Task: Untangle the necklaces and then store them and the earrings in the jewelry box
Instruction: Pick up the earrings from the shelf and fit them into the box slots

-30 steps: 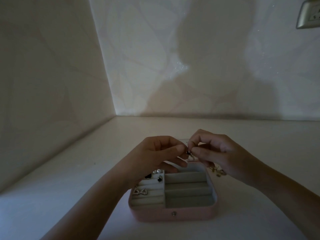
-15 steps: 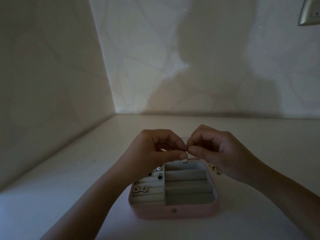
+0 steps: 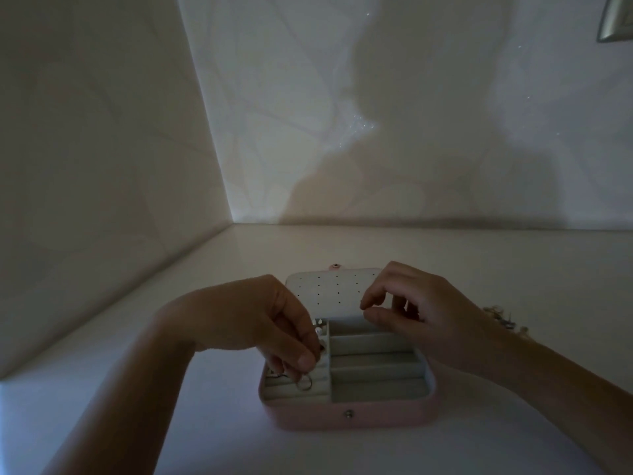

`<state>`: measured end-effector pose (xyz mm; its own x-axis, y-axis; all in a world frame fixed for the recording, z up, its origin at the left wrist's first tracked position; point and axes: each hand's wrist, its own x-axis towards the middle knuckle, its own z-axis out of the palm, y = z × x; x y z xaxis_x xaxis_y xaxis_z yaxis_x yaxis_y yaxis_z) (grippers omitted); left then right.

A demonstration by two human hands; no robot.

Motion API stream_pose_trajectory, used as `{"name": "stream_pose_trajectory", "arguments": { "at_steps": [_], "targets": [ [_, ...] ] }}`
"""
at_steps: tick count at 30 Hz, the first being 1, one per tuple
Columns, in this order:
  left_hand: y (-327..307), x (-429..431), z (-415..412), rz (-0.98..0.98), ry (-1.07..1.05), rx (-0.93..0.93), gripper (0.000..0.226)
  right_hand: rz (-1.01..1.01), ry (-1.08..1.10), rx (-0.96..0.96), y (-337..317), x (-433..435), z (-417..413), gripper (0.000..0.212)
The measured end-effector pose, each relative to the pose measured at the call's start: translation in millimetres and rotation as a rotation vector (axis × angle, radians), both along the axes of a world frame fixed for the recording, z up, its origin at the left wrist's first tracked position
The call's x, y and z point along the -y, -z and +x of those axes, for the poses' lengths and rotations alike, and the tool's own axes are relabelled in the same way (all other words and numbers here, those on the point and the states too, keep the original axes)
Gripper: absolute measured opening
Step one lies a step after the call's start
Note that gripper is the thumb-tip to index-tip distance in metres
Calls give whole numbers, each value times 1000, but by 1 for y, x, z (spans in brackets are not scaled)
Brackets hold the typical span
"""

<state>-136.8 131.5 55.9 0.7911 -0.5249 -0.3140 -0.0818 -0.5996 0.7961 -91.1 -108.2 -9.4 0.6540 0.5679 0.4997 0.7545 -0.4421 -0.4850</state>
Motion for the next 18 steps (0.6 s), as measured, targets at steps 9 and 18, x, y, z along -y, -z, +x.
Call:
{"name": "stream_pose_trajectory", "arguments": {
  "at_steps": [9, 18],
  "targets": [
    [8, 5, 4, 146, -56, 51, 10, -56, -23, 81, 3, 0, 2, 14],
    [12, 8, 7, 236, -75, 109, 8, -76, -18, 106, 5, -2, 5, 16]
  ]
}}
